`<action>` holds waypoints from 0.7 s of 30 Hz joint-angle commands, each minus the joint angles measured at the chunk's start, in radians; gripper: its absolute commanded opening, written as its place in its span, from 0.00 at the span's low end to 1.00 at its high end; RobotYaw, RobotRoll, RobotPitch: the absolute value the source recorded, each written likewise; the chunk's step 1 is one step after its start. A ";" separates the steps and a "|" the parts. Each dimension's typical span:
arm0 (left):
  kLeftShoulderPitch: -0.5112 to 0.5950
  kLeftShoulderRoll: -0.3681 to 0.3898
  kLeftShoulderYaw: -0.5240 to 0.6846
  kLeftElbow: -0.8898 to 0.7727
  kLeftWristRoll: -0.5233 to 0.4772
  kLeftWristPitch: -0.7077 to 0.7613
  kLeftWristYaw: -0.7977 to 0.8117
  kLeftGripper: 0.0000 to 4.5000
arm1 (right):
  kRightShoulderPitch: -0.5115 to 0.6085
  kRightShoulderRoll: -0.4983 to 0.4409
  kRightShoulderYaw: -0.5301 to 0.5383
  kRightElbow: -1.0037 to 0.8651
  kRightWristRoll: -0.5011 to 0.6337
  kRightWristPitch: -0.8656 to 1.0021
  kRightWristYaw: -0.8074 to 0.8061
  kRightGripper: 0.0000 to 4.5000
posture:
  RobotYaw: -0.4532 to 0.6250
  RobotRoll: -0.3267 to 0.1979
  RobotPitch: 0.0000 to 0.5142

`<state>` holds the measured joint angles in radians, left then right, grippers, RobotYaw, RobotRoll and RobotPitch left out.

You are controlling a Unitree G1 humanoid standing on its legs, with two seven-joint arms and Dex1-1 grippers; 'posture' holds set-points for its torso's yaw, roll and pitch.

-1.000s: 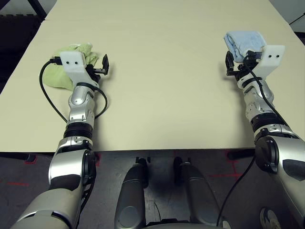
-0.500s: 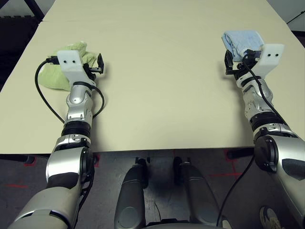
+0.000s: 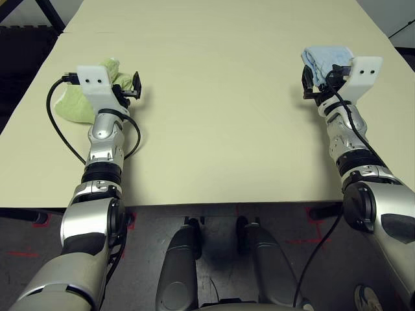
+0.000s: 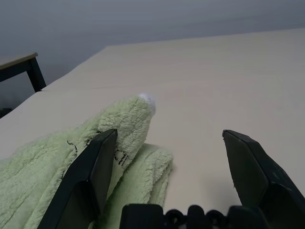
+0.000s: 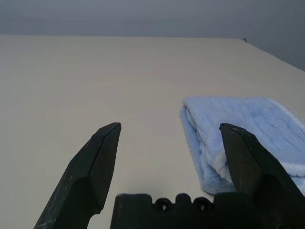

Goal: Fold the towel and set it aside.

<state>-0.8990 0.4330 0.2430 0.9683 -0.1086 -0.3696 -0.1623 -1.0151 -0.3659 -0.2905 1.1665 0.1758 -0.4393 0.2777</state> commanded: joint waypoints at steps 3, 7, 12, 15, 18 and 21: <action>-0.020 -0.011 -0.005 0.037 0.000 0.001 -0.012 1.00 | 0.018 -0.011 -0.005 0.001 -0.002 0.000 -0.012 1.00 | 0.37 0.62 0.41; -0.016 -0.014 -0.002 0.035 -0.002 -0.004 -0.013 1.00 | 0.019 -0.012 -0.005 -0.002 -0.002 0.001 -0.015 1.00 | 0.37 0.62 0.43; 0.001 -0.020 0.000 0.017 -0.006 -0.007 -0.013 1.00 | 0.017 -0.015 0.000 -0.005 -0.005 0.009 -0.009 1.00 | 0.39 0.62 0.48; 0.005 -0.017 0.002 0.009 -0.008 -0.012 -0.015 1.00 | 0.007 -0.010 0.004 -0.001 -0.006 0.015 -0.003 1.00 | 0.41 0.62 0.50; 0.015 -0.012 0.005 -0.001 -0.007 -0.016 -0.007 1.00 | 0.003 -0.004 0.007 0.003 -0.009 0.018 -0.002 1.00 | 0.41 0.62 0.49; 0.028 -0.009 0.004 -0.016 -0.002 -0.019 0.000 1.00 | 0.001 -0.002 0.005 0.003 -0.006 0.021 -0.008 1.00 | 0.41 0.62 0.48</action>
<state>-0.8903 0.4161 0.2445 0.9636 -0.1148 -0.3777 -0.1686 -1.0130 -0.3664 -0.2871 1.1664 0.1741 -0.4298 0.2703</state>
